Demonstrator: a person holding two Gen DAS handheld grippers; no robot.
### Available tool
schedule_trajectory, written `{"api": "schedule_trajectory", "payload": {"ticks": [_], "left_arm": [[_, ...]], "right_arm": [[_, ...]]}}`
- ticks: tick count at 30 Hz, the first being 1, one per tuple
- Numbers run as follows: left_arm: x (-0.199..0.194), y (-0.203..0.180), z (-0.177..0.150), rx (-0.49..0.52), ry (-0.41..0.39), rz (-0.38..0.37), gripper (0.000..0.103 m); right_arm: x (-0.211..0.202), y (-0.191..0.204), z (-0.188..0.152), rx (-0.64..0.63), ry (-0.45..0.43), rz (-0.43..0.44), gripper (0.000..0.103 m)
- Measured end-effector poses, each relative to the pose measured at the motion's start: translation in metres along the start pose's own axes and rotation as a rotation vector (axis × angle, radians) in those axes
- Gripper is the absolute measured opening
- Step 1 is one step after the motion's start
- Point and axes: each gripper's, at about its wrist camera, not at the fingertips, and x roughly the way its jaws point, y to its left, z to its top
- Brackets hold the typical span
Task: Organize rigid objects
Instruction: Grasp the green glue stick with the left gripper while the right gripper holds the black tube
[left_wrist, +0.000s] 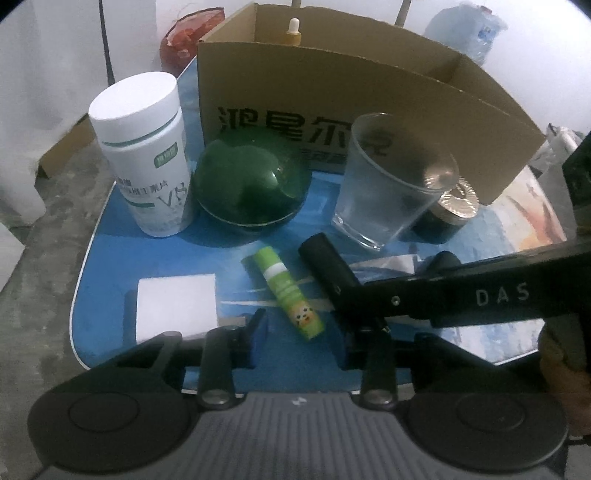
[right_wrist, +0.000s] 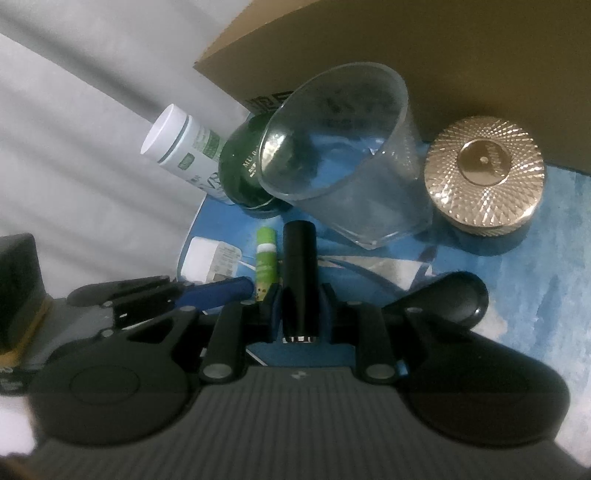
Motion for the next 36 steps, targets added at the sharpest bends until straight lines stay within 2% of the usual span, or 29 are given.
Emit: {"api": "schedule_trajectory", "payload": {"ticks": [2, 3, 4, 8, 14, 19, 25, 26, 28, 30, 33, 36], "left_arm": [[0.001, -0.002, 0.002, -0.001, 0.004, 0.02, 0.031], [0.002, -0.002, 0.003, -0.003, 0.005, 0.034, 0.02], [0.002, -0.002, 0.003, -0.005, 0.008, 0.046, 0.017], [0.0, -0.001, -0.001, -0.03, 0.033, 0.02, 0.016], [-0.005, -0.014, -0.013, 0.027, 0.033, 0.06, 0.017], [-0.008, -0.026, -0.011, 0.101, -0.007, 0.084, 0.029], [0.005, -0.025, -0.007, 0.105, 0.018, 0.103, 0.031], [0.004, -0.024, -0.006, 0.104, 0.012, 0.104, 0.031], [0.004, -0.025, -0.006, 0.109, 0.005, 0.113, 0.021], [0.004, -0.026, -0.007, 0.112, -0.005, 0.117, 0.017], [0.005, -0.024, -0.009, 0.097, -0.018, 0.108, 0.016], [0.002, -0.02, -0.013, 0.054, -0.022, 0.047, 0.016]], "right_arm": [[-0.001, -0.001, 0.0, 0.0, 0.001, 0.003, 0.021], [-0.001, -0.001, 0.0, -0.001, 0.002, 0.006, 0.021], [-0.002, -0.002, 0.0, -0.001, 0.001, 0.01, 0.021], [-0.005, -0.005, -0.002, 0.002, 0.002, 0.016, 0.021], [-0.011, -0.006, -0.01, 0.01, 0.008, 0.014, 0.021], [-0.01, -0.004, -0.009, 0.014, 0.004, 0.006, 0.023], [-0.007, 0.002, -0.005, -0.01, -0.001, -0.017, 0.025], [-0.006, 0.003, -0.005, -0.013, -0.003, -0.017, 0.025], [-0.005, 0.004, -0.005, -0.019, -0.006, -0.019, 0.025], [-0.004, 0.004, -0.004, -0.023, -0.012, -0.021, 0.022], [-0.004, 0.004, -0.005, -0.026, -0.028, -0.021, 0.021], [-0.006, 0.004, -0.008, -0.017, -0.048, -0.003, 0.02]]}}
